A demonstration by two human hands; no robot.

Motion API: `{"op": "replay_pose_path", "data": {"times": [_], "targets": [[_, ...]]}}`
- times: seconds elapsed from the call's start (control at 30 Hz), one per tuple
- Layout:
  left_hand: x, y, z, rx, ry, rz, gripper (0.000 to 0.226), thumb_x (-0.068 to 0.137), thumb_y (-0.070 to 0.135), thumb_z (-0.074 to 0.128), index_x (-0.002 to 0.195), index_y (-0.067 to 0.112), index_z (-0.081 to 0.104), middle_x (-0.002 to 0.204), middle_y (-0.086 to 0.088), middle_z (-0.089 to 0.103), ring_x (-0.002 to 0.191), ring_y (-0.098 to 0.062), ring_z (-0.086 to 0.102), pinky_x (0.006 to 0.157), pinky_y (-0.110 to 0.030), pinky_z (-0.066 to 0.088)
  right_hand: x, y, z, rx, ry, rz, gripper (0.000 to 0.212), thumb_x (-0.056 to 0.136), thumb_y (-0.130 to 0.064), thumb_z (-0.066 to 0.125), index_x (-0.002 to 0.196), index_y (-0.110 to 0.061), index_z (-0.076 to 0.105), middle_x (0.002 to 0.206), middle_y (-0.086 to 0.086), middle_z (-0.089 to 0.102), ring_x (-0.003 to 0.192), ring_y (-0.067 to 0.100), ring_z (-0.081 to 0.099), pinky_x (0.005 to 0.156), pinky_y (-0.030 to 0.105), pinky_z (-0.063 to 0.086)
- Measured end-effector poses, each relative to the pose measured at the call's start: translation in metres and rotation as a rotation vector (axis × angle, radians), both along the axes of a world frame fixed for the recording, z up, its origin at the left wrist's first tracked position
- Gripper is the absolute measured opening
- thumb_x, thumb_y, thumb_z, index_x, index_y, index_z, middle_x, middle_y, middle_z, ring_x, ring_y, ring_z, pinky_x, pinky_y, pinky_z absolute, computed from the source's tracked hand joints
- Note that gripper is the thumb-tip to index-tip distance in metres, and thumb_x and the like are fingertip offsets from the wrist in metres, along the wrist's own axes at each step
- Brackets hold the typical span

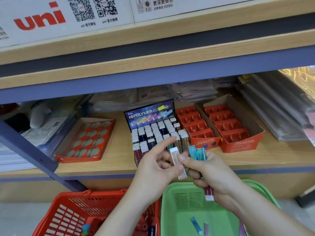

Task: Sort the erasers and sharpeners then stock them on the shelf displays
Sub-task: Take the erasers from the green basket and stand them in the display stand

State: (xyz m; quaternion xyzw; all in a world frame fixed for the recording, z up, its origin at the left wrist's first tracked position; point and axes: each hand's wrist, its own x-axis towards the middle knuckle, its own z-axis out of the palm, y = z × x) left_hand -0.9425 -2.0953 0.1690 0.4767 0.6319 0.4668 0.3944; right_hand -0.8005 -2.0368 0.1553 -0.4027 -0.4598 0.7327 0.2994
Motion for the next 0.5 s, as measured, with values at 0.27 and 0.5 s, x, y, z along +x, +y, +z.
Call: {"op": "replay_pose_path", "data": {"times": [0.27,0.5], "targets": [[-0.015,0.044,0.023,0.233,0.219,0.216,0.025,0.084,0.007,0.071,0.085,0.032,0.07,0.082,-0.003,0.07,0.071,-0.015,0.068,0.068,-0.025,0.058,0.02,0.023,0.008,-0.333,0.269,-0.26,0.015,0.092,-0.005,0.047,0.101,-0.003,0.059,0.067,0.007,0.053,0.047,0.009,0.036,0.031,0.015,0.023],[-0.014,0.066,0.002,0.231,0.658,0.063,0.016,0.085,0.02,0.071,0.097,0.03,0.074,0.078,0.009,0.072,0.059,-0.007,0.057,0.064,-0.021,0.05,0.028,0.026,0.011,-0.418,0.34,-0.316,0.014,0.098,-0.014,0.045,0.097,-0.007,0.057,0.063,0.006,0.051,0.044,0.009,0.037,0.029,0.012,0.021]]}}
